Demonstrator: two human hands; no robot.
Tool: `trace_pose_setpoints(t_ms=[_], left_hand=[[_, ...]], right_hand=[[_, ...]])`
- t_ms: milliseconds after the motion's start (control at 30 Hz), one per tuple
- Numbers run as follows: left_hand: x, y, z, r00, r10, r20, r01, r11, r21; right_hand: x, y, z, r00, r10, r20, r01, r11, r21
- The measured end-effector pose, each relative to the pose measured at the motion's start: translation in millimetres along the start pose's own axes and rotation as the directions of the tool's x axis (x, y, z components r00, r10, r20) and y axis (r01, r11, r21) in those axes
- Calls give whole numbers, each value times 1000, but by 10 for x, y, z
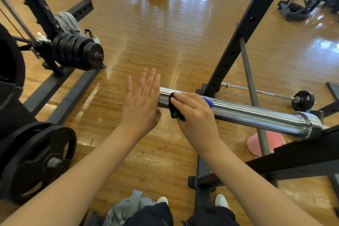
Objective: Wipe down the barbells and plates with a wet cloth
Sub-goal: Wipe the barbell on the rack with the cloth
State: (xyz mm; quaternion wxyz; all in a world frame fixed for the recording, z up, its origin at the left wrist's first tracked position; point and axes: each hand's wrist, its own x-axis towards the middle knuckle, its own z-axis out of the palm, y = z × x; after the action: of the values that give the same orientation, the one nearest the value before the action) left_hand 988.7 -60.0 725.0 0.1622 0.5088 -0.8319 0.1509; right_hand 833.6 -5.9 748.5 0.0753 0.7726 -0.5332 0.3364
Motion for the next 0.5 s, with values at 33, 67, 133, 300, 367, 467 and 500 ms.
trace_pose_setpoints(t_ms=[33, 67, 133, 300, 367, 467, 500], left_hand=[[11, -24, -8, 1000, 20, -8, -19, 999, 30], [33, -48, -14, 999, 39, -19, -38, 997, 66], [95, -87, -8, 994, 87, -69, -79, 991, 111], [196, -160, 40, 976, 192, -106, -183, 979, 93], [254, -180, -56, 977, 211, -9, -210, 974, 85], [399, -209, -209, 933, 241, 268, -250, 968, -2], [439, -224, -231, 911, 238, 338, -253, 967, 2]], right_hand=[[-37, 34, -43, 1000, 5, -15, -5, 1000, -9], [-50, 53, -72, 999, 4, -34, -5, 1000, -16], [-15, 56, -89, 997, 15, -71, -16, 1000, -6], [-12, -41, -134, 995, 81, -59, -81, 997, 5], [-27, -63, -154, 996, 79, -33, -79, 997, -3], [35, -88, -155, 997, 70, -33, -70, 997, 24], [66, -101, -152, 998, 63, -32, -62, 997, 40]])
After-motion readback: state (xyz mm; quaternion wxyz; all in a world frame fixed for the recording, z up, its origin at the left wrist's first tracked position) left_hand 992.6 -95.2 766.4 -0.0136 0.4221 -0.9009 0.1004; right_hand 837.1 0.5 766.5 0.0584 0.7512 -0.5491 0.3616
